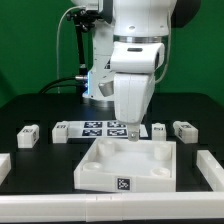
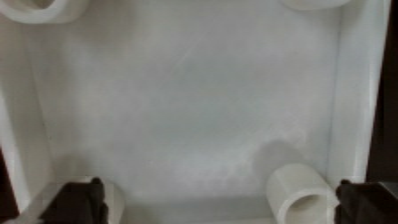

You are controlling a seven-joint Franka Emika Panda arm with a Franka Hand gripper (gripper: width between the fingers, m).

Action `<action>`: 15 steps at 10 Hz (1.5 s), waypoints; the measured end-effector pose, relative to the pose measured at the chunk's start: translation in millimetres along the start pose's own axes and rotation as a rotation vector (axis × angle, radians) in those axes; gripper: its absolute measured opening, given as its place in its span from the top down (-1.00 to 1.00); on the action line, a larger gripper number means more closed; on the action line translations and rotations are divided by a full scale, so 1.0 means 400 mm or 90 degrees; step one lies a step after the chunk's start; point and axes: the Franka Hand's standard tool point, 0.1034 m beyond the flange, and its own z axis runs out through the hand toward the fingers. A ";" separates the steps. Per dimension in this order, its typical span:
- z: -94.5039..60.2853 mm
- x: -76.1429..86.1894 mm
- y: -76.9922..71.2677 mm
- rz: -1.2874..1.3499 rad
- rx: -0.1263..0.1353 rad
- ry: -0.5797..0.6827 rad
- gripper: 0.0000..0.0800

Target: Assemble one leg

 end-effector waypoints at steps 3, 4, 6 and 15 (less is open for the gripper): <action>0.059 -0.030 -0.080 0.002 0.019 -0.001 -0.63; 0.071 -0.031 -0.091 0.002 0.019 0.001 -0.63; 0.112 -0.035 -0.113 0.003 0.029 0.002 -0.63; 0.156 -0.036 -0.136 0.008 0.051 -0.001 0.39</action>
Offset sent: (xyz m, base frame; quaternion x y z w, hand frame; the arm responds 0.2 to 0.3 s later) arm -0.0306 0.0087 -0.0232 -0.0055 0.0335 -0.0118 0.9994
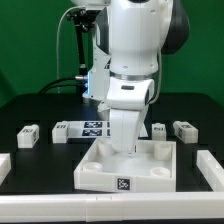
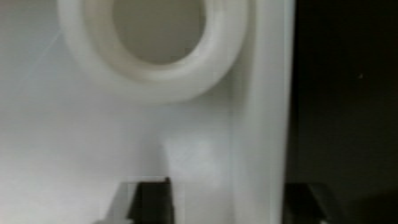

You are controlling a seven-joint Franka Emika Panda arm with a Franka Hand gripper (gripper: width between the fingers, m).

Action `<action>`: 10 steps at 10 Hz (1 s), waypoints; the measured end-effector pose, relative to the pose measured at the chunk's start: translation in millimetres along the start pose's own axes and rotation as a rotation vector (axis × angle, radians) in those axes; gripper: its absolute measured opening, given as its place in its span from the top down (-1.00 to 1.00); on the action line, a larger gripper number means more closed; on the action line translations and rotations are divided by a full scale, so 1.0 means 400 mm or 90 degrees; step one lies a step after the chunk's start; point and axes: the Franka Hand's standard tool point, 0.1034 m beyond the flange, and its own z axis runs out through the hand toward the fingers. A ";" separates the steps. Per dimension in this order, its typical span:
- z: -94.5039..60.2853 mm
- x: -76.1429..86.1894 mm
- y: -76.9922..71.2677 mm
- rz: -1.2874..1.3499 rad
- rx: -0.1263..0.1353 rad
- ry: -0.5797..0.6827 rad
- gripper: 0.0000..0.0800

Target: Assemble one leg

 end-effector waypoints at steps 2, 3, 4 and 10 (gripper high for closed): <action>-0.003 0.001 0.003 0.000 -0.004 0.001 0.72; -0.004 0.001 0.005 0.000 -0.005 0.002 0.84; -0.004 0.001 0.005 0.000 -0.005 0.002 0.84; -0.005 0.002 0.008 -0.006 -0.007 0.002 0.84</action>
Offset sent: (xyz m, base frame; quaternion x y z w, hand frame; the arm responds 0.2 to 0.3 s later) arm 0.0000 0.0000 0.0000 0.0000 0.0000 0.0000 1.0000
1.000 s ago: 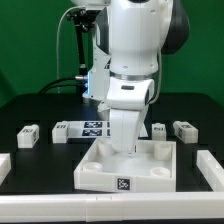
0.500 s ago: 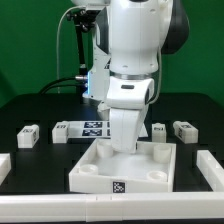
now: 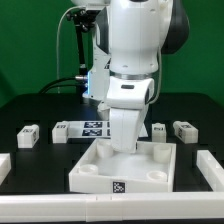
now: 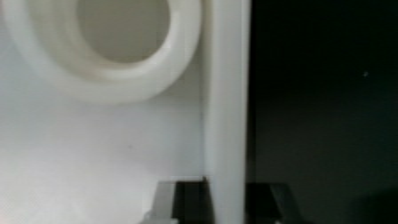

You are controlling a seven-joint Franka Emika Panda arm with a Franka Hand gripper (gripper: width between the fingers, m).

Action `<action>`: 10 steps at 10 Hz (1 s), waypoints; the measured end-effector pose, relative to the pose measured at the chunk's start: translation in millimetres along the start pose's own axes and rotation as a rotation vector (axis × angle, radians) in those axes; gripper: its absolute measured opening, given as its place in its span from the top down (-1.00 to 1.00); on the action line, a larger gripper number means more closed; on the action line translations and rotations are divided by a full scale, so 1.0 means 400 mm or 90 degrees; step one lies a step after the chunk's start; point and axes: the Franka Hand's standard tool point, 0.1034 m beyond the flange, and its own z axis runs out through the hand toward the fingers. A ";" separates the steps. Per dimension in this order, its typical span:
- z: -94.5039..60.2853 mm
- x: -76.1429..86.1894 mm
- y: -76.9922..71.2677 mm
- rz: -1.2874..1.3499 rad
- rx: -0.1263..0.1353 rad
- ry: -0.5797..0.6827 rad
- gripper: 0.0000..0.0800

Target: Assemble one leg

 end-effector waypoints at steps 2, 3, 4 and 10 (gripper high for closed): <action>-0.008 0.008 0.018 -0.041 -0.009 0.000 0.84; -0.008 0.014 0.027 -0.083 -0.011 -0.001 0.84; -0.005 0.023 0.042 -0.117 -0.014 0.001 0.84; -0.003 0.044 0.059 -0.146 -0.021 -0.001 0.84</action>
Offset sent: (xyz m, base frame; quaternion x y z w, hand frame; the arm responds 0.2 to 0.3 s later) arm 0.0215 0.0193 -0.0061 0.0059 0.0196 -0.1832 0.9829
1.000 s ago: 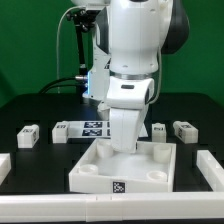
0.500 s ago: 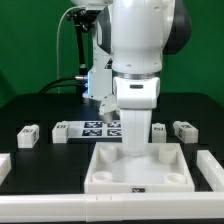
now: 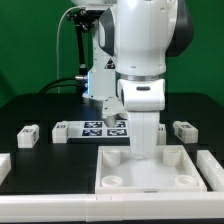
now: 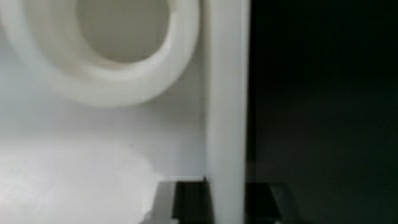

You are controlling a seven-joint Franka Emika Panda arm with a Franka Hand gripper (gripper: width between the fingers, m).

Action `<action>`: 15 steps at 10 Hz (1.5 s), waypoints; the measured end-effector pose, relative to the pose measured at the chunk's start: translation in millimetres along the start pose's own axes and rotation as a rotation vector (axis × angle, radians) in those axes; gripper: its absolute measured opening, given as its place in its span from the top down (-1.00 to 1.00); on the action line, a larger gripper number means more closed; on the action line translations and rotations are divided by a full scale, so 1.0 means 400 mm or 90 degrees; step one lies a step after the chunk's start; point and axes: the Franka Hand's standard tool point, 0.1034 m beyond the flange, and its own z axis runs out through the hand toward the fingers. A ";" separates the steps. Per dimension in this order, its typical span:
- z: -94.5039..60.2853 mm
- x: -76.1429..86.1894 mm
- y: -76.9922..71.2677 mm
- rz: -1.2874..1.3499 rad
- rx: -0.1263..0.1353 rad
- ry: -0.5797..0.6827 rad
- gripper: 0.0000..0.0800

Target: Assemble one leg

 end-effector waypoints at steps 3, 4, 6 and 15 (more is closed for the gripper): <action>0.000 0.036 0.005 -0.014 -0.002 0.004 0.84; -0.001 0.044 0.009 -0.018 -0.003 0.005 0.84; -0.001 0.048 0.011 -0.019 -0.004 0.006 0.84; 0.000 0.041 0.011 -0.016 -0.004 0.005 -0.58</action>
Offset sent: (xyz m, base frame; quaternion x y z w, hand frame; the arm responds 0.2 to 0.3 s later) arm 0.0058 0.0239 -0.0035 0.0080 0.0011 -0.0298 0.9995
